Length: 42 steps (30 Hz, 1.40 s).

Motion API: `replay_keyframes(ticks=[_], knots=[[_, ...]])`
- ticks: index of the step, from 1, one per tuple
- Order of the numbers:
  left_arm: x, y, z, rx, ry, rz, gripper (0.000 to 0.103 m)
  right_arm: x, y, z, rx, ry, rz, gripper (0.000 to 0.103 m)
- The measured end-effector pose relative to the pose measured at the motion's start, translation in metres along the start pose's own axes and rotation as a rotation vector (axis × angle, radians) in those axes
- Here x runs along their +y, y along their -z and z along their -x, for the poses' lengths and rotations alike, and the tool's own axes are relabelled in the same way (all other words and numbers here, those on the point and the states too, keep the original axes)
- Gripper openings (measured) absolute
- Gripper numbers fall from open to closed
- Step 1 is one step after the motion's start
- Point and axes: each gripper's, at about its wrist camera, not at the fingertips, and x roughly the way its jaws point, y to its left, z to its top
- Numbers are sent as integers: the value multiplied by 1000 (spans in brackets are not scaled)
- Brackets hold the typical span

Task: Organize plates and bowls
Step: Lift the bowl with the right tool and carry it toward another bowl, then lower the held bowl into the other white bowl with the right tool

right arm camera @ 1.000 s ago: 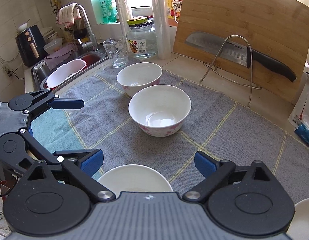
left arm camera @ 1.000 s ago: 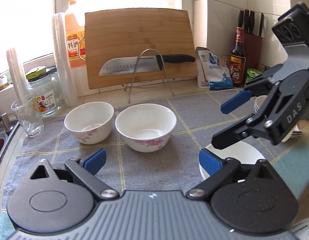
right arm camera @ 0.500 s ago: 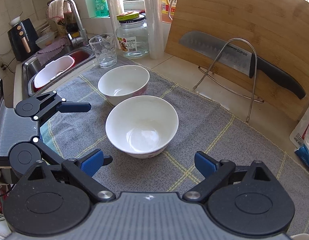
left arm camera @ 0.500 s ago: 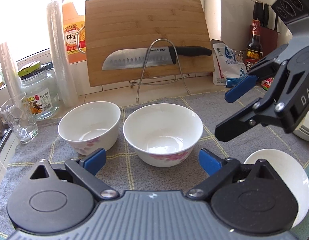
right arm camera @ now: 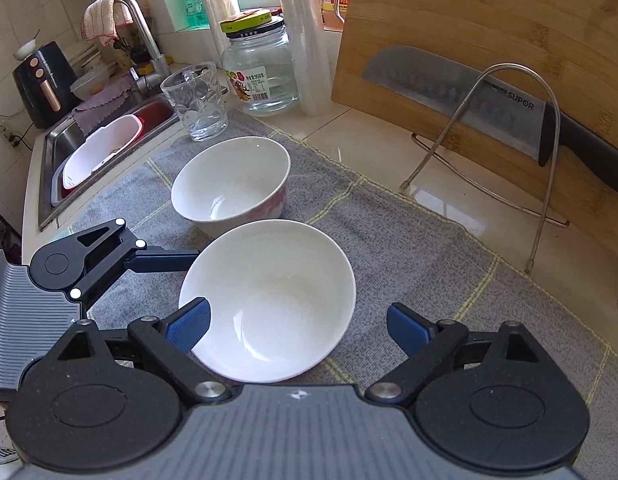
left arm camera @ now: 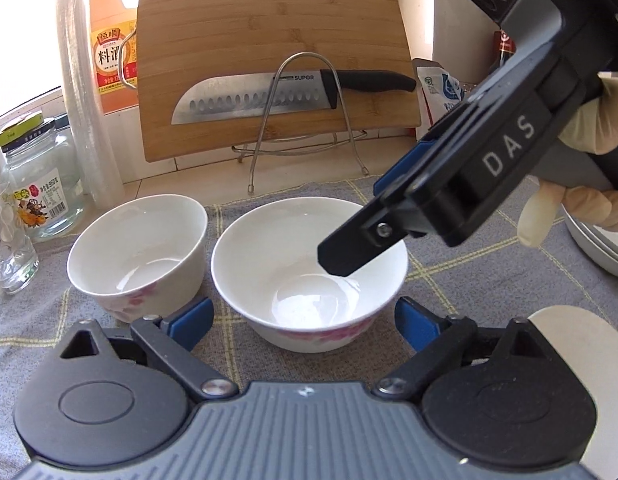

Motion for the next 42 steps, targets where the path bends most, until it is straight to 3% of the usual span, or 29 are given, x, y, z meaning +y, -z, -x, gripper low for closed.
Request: replay_keyframes(ticks=[8, 13, 28, 42], knots=[[3, -2, -7, 10, 25, 6, 91, -2, -6, -12, 23, -23, 8, 77], [3, -3, -7, 6, 37, -2, 88, -5, -6, -15, 28, -35, 0, 70], [-1, -5, -3, 14, 33, -12, 88, -2, -4, -4, 17, -40, -20, 69], [-17, -14, 40, 4, 27, -22, 88, 17, 5, 42, -21, -78, 4, 69]])
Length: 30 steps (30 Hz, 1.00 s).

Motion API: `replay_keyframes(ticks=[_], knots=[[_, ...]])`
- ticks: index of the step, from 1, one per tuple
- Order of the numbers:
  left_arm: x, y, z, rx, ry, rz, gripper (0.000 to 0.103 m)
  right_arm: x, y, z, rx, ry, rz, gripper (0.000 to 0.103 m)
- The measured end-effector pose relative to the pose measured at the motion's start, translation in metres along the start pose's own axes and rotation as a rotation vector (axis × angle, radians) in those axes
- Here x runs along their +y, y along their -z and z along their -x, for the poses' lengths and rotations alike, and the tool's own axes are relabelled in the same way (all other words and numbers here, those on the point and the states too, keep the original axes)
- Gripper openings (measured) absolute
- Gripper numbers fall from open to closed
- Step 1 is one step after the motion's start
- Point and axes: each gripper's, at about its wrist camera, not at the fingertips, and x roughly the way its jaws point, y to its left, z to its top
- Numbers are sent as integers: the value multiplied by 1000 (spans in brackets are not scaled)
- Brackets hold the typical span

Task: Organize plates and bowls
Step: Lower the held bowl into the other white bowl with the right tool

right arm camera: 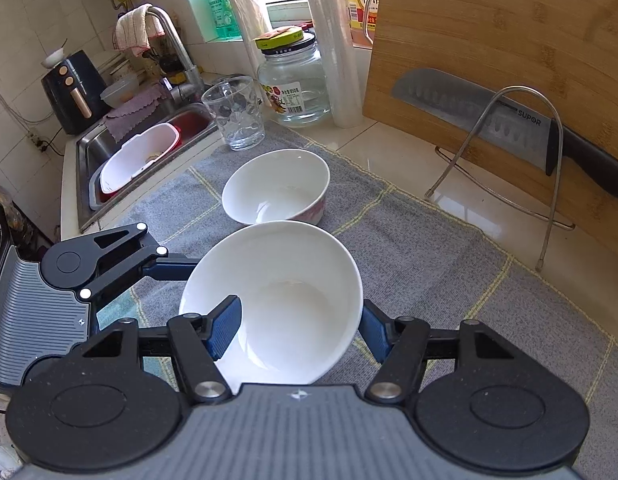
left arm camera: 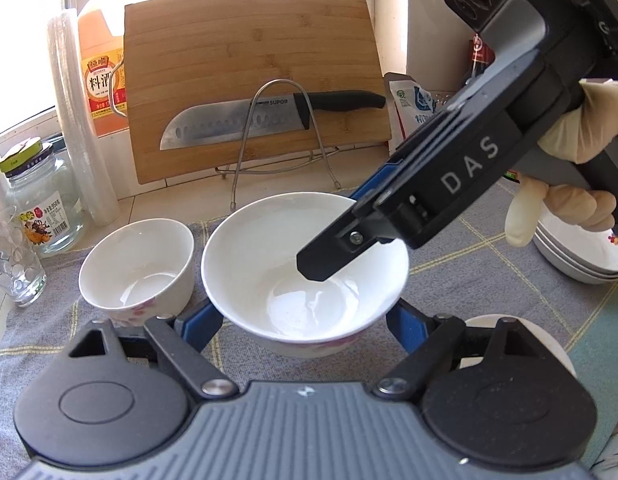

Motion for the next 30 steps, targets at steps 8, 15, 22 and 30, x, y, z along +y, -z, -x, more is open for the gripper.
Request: replay_keyframes(ticks=[8, 15, 22, 30], knots=[[-20, 5, 27, -8, 11, 4, 88, 14, 16, 27, -11, -12, 26, 69], [-40, 11, 46, -12, 20, 10, 88, 27, 34, 49, -17, -10, 42, 69], [-60, 18, 61, -14, 37, 11, 88, 33, 55, 66, -15, -9, 36, 69], [-78, 23, 71, 3, 62, 6, 88, 39, 76, 79, -7, 5, 34, 70]])
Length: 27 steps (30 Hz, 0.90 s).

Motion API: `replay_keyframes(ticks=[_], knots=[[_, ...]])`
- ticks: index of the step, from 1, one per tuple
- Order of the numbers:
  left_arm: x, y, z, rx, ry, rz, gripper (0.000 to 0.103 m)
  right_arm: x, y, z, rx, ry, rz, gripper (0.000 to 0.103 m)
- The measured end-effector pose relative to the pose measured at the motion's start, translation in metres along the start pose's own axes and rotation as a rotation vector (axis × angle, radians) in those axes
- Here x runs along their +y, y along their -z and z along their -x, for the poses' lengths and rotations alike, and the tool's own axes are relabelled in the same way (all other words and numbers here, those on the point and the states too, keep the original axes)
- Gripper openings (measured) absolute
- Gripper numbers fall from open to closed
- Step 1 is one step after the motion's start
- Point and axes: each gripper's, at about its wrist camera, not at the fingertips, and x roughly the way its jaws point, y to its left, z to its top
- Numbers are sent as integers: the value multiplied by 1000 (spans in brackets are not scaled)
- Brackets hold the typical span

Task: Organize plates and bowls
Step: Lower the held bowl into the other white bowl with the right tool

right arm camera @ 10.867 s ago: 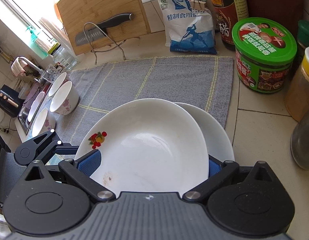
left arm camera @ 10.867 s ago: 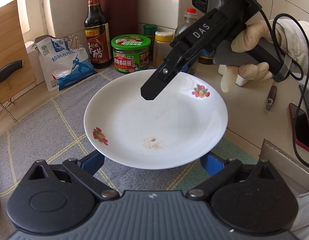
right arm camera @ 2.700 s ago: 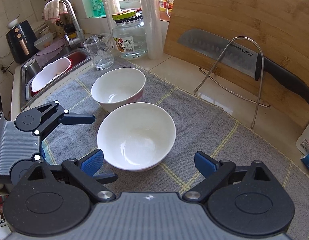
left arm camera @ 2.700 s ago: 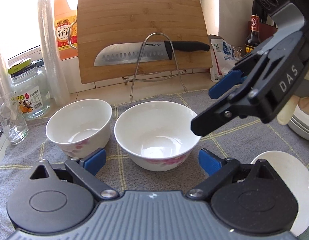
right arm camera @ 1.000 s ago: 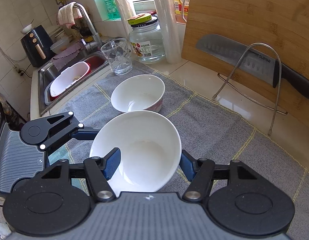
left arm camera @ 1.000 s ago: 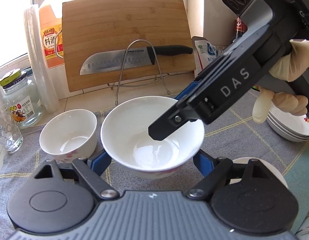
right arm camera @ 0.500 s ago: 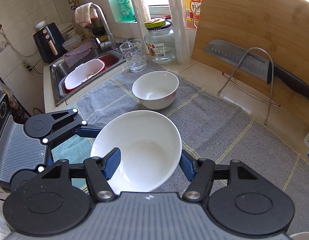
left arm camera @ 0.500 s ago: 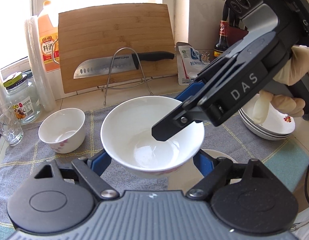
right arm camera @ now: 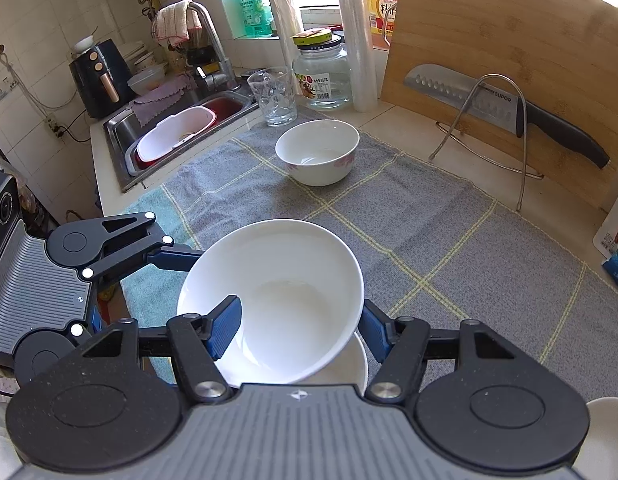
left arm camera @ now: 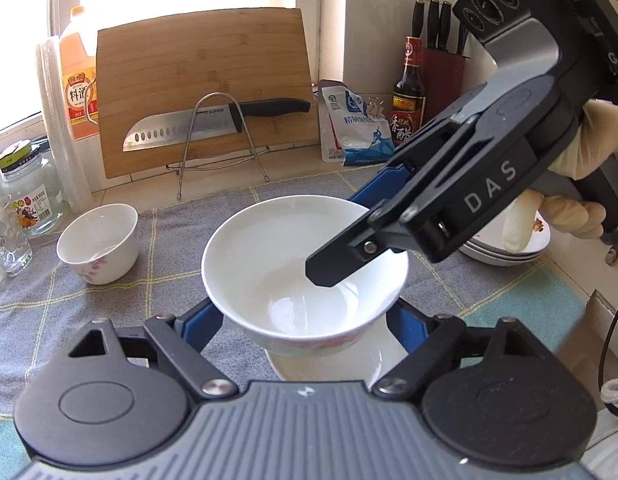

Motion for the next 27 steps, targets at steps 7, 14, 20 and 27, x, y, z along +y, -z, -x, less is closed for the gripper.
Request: replay_keyframes(ticks=[7, 14, 20, 27], knots=[[-9, 7, -3, 32, 26, 6, 88, -2, 18, 0, 20, 0, -32, 70], [-10, 5, -7, 54, 38, -5, 88, -5, 27, -4, 32, 3, -58, 70], [-10, 6, -10, 65, 45, -7, 88, -6, 30, -7, 43, 7, -57, 70], [-11, 8, -13, 79, 46, -8, 88, -6, 33, -9, 54, 7, -49, 70]])
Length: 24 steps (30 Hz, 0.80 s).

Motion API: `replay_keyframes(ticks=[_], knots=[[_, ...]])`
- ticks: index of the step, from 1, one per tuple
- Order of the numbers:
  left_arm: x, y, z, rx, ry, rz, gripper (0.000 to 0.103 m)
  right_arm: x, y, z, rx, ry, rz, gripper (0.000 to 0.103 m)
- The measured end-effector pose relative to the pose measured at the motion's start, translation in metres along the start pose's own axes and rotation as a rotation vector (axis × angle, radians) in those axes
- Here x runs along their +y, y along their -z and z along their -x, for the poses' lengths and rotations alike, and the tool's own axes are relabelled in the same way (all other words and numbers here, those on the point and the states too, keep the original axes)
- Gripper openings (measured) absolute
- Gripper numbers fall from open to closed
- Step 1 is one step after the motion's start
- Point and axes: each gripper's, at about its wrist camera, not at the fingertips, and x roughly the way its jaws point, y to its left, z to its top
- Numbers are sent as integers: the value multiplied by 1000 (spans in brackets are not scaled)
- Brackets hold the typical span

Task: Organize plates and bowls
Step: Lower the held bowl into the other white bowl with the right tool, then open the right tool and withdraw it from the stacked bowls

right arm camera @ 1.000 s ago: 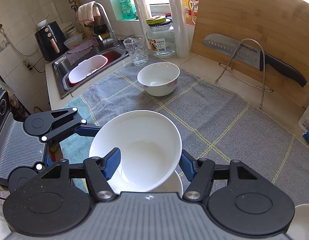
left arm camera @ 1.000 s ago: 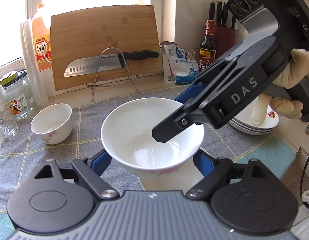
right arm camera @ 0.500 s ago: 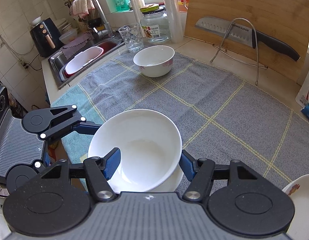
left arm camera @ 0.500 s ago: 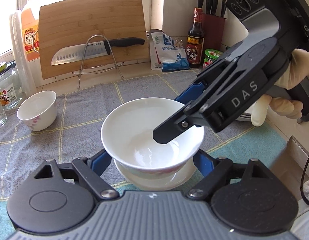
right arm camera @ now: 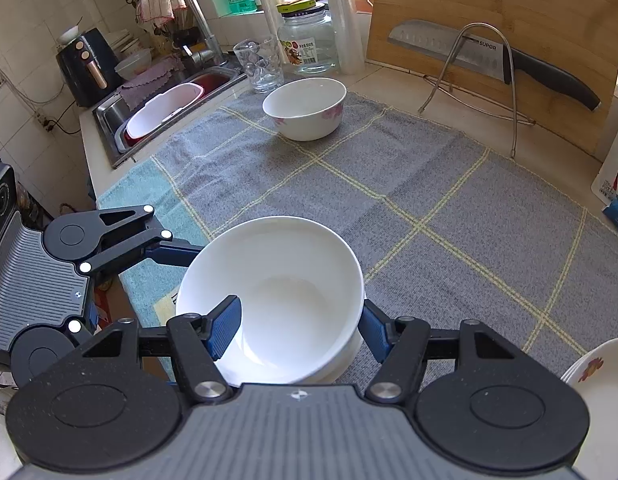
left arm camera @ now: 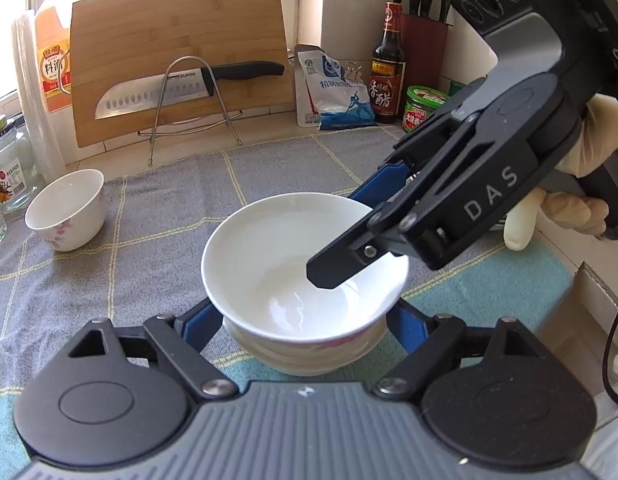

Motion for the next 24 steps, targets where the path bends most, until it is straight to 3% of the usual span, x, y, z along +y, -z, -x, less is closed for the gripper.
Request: replay_keyframes(ticks=[15, 24], knots=[[-2, 1, -4, 17, -11, -14, 89, -1, 4, -6, 7, 9, 7, 70], [-1, 1, 0, 1, -5, -12, 99, 1, 5, -7, 4, 15, 21, 89]])
